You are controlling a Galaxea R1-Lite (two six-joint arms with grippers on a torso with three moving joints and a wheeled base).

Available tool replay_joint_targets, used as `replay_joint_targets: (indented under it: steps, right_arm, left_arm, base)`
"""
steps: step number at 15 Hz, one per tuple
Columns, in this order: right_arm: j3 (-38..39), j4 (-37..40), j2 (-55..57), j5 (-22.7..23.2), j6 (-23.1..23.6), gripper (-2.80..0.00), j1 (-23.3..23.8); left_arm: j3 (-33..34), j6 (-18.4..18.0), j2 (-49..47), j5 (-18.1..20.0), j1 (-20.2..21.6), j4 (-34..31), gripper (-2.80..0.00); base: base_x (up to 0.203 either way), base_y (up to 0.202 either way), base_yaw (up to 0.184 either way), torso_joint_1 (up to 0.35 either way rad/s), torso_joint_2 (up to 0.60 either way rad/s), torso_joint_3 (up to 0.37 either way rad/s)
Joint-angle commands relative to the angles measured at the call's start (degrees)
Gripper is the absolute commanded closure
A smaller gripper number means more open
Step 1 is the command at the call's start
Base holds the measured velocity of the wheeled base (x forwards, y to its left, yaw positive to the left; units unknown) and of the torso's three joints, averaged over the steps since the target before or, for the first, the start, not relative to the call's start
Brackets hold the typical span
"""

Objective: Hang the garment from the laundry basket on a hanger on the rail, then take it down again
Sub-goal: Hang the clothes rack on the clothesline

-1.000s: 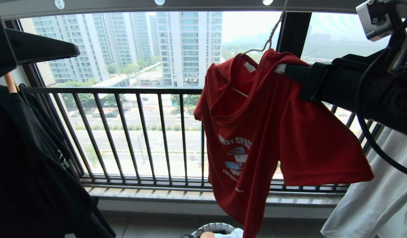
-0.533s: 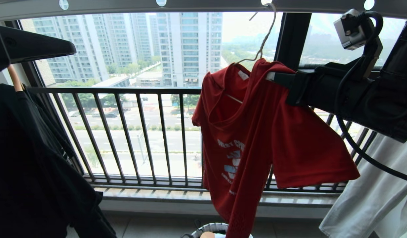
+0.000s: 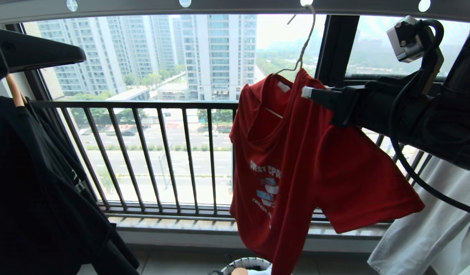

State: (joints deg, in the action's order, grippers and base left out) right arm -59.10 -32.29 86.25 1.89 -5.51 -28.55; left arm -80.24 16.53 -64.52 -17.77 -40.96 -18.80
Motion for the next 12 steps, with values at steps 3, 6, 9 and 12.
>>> replay_joint_targets:
  steps: [3, 6, 9, 12]
  right_arm:
    - [5.00, -0.21, -1.88, -0.42, -0.20, -2.80, 0.32]
    - [9.84, -2.68, -3.04, -0.70, -0.14, -2.80, 0.76]
    - [14.52, -6.91, -3.70, -0.92, -0.03, -2.80, 1.52]
    - [18.36, -7.08, -6.24, -0.92, -0.18, -2.80, 2.04]
  left_arm:
    - [-0.01, 0.08, -0.07, -0.16, 0.00, -0.10, 0.00]
    - [-0.01, 0.08, 0.01, -0.16, 0.00, -0.10, 0.00]
    - [-0.01, 0.08, 0.12, -0.16, 0.00, -0.10, 0.00]
    - [-0.01, -0.01, 0.36, -0.16, 0.00, -0.10, 0.00]
  base:
    - [0.000, 0.000, 0.000, 0.000, 0.00, 0.000]
    - [0.000, 0.000, 0.000, 0.000, 0.00, 0.000]
    - [0.000, 0.000, 0.000, 0.000, 0.00, 0.000]
    - [0.000, 0.000, 0.000, 0.000, 0.00, 0.000]
